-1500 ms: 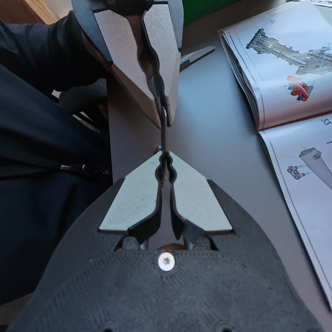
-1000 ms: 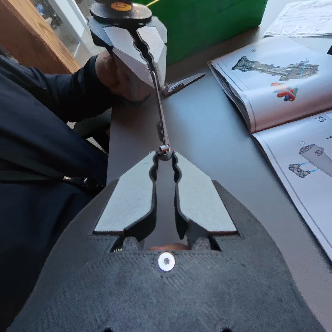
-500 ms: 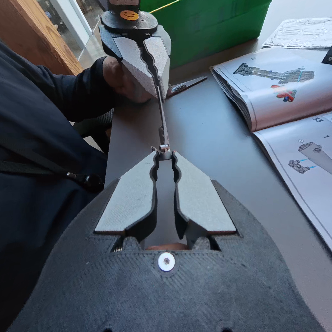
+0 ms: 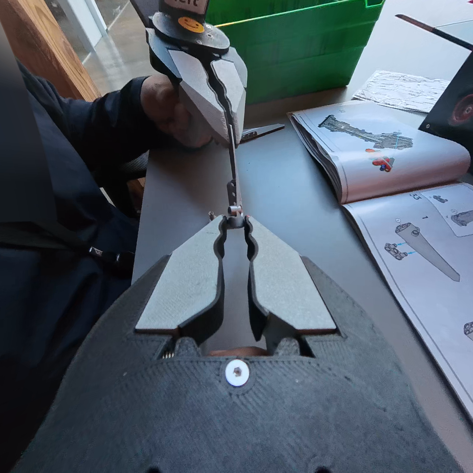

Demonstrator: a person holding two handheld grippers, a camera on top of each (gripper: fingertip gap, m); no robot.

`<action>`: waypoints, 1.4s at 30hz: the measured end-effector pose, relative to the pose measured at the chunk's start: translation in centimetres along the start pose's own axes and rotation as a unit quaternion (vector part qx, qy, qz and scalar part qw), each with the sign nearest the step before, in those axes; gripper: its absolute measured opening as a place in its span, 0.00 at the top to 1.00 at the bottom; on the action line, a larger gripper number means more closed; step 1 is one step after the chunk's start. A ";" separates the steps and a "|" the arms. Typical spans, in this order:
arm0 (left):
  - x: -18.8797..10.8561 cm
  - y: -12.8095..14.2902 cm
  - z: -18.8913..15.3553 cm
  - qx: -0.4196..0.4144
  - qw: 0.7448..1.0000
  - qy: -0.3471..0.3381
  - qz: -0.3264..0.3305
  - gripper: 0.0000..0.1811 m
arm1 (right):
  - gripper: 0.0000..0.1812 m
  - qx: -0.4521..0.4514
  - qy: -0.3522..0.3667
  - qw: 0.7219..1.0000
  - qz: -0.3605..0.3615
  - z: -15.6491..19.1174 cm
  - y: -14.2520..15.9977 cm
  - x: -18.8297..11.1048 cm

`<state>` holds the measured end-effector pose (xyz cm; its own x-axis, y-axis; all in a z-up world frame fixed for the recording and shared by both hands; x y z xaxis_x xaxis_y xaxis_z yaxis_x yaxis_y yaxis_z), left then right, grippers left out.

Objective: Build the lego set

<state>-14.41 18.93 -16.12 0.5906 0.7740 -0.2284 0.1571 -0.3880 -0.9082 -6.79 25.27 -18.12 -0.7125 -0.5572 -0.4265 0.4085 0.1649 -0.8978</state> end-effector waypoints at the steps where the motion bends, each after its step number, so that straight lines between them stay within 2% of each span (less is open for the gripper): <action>1: 0.0 0.0 0.1 -0.002 1.000 0.000 0.000 1.00 | 0.94 0.002 -0.001 1.000 -0.001 0.0 0.0 0.0; 11: 0.0 0.3 -0.1 -0.018 1.000 0.018 0.012 1.00 | 0.94 0.015 -0.004 0.999 -0.028 -0.1 -0.5 -0.6; 16: 0.3 1.3 0.0 -0.027 0.997 0.030 0.063 1.00 | 0.94 0.020 -0.005 1.000 -0.022 -0.2 -0.2 -0.7; 23: 0.4 2.4 0.3 0.031 0.993 -0.008 0.118 1.00 | 0.95 0.009 0.006 1.000 0.004 -0.2 0.4 -0.1; 33: -0.2 1.6 0.8 0.017 0.997 -0.008 0.081 1.00 | 0.95 0.005 0.016 1.000 0.013 -0.3 0.6 0.1; 42: -0.1 1.8 0.7 0.016 0.996 -0.004 0.086 1.00 | 0.95 0.013 0.019 1.000 0.010 -0.5 0.6 0.0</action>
<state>-14.76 18.53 -17.97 0.6000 0.7012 -0.3852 0.0281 -0.4996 -0.8658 -6.85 25.79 -18.69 -0.7249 -0.5221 -0.4493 0.4376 0.1547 -0.8858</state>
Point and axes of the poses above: each gripper's, where its closed fingertips meet, x out along the fingers, y out of its underside, z = x × y across the jaws, the point moved 3 cm from there along -x, back along the fingers, and after that the axes turned 1 degree about z, right-handed, at the moved point
